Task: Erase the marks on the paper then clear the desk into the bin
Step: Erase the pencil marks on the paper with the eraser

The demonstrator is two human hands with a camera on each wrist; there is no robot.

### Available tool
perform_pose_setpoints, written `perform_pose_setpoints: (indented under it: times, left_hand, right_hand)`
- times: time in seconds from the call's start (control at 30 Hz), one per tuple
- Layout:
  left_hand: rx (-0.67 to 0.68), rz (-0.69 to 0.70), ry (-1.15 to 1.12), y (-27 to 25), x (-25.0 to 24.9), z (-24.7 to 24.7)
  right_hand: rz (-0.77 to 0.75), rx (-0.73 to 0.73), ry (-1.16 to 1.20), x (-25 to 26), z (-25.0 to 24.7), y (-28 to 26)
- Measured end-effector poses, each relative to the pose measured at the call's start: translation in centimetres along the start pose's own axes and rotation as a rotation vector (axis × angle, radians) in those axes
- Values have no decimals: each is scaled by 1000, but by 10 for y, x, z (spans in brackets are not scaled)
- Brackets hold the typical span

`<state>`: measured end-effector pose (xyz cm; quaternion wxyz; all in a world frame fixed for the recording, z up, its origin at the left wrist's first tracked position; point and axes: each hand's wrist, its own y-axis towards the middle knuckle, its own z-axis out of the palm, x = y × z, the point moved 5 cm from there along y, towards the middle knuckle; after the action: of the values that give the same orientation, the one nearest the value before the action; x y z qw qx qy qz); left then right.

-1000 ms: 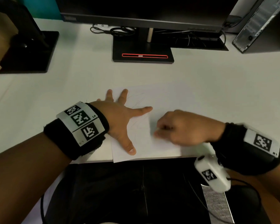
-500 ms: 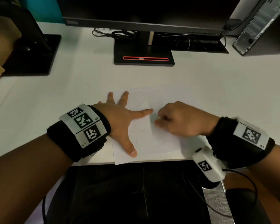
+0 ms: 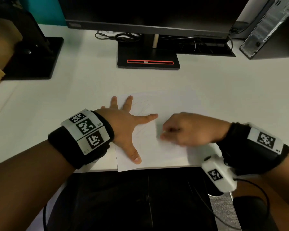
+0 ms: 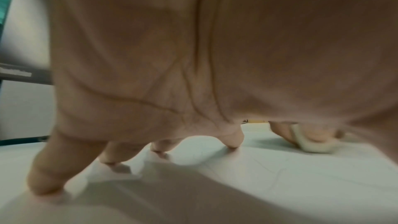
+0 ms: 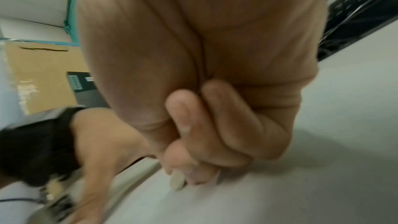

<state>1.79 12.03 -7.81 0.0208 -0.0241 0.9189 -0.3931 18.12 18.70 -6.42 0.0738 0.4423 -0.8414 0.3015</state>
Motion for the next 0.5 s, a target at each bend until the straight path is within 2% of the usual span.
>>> perform_pose_setpoints:
  times: [0.1,0.27,0.4,0.43,0.5]
  left_hand:
    - [0,1,-7,0,0,0]
    - [0,8,-10,0,1,1]
    - [0,7,-13,1,0,0]
    - [-1,5,-11,0,1,0]
    - [3,2,-9,0,1,1]
  right_hand:
    - [62,-117,1,-17,-15,3]
    - [-26,49,-23,-5,5,-8]
    - [63,-102,-1,-27,-13,-8]
    - [35,-94,-21,-23,-9,-9]
    - [-46,17,-65,-7,6,-15]
